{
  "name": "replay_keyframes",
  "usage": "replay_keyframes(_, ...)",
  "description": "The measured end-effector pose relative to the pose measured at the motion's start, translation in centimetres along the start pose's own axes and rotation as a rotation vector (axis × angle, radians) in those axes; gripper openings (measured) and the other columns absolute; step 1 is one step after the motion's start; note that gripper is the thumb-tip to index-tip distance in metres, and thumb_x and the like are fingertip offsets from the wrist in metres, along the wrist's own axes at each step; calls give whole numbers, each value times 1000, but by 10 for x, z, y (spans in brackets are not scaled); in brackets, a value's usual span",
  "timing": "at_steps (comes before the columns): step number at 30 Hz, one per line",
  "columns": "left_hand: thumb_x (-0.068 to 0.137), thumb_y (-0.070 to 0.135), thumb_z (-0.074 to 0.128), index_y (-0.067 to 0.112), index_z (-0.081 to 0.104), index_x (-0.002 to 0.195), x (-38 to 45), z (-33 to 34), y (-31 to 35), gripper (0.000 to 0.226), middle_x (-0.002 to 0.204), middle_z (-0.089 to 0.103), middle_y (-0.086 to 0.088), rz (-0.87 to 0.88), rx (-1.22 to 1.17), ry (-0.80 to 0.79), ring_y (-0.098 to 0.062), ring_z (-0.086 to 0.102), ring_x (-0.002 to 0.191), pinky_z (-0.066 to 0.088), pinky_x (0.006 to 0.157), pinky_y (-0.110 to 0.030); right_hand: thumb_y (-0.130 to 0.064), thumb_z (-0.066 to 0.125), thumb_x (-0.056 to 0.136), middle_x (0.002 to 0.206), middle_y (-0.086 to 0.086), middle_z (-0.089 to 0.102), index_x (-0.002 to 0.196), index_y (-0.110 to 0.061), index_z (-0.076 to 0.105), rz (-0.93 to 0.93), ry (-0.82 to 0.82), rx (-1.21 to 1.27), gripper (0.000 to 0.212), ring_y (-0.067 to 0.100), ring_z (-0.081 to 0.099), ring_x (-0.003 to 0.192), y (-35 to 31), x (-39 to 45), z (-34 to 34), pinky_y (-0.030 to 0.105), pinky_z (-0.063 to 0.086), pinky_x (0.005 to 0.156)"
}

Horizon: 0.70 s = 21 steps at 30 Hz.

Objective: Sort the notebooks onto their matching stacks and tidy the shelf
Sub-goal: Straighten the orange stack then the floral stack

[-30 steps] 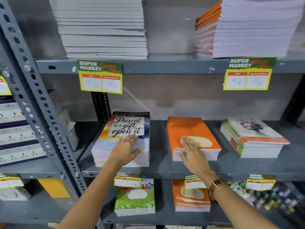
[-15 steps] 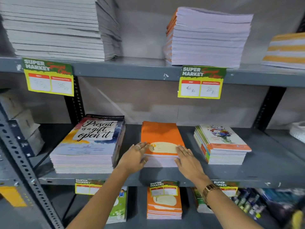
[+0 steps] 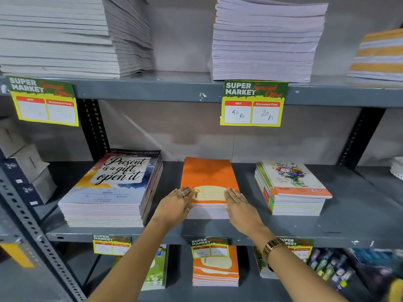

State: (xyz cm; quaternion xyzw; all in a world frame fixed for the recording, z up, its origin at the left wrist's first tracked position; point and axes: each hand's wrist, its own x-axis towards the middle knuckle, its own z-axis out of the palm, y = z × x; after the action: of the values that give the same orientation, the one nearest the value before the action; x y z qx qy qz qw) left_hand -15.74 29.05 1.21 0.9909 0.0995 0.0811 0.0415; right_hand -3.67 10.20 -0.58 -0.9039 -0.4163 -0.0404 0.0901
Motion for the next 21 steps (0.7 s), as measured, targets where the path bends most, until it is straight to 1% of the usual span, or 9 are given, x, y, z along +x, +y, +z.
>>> replay_keyframes(6, 98, 40, 33, 23, 29, 144, -1, 3, 1, 50, 154, 31, 4, -24, 25, 48, -13, 24, 144, 23, 117, -31, -8, 37, 98, 161, 4, 7, 151, -12, 8, -26, 10, -31, 61, 19, 2, 148, -1, -2, 0, 30, 6, 120)
replay_keyframes(10, 97, 43, 34, 22, 31, 143, -1, 5, 4, 51, 153, 34, 3, -41, 36, 67, -15, 26, 143, 24, 117, -33, -2, 39, 95, 161, 5, 5, 151, -12, 6, -42, 17, -56, 66, 19, 1, 149, -3, -3, -2, 32, 2, 120)
replay_keyframes(13, 96, 44, 36, 20, 30, 144, 0, 6, 8, 54, 154, 32, 1, -71, 0, 57, -17, 24, 144, 24, 117, -34, 1, 41, 94, 161, 6, 5, 151, -13, 6, -49, 19, -65, 68, 20, 1, 148, -3, -3, -2, 32, 3, 120)
replay_keyframes(17, 97, 42, 37, 18, 22, 147, 0, 7, 11, 58, 157, 23, -1, -86, -15, 10, -18, 14, 146, 21, 118, -34, 7, 42, 91, 161, 6, 5, 151, -15, 6, -55, 18, -62, 72, 22, 1, 148, -3, -3, -3, 34, 7, 120)
replay_keyframes(21, 97, 36, 40, 17, 20, 147, 0, 6, 13, 57, 158, 19, 0, -106, -47, -29, -16, 10, 147, 29, 115, -36, 9, 43, 90, 161, 5, 5, 151, -16, 7, -48, 20, -53, 74, 21, 2, 148, -4, -4, -4, 33, 12, 120)
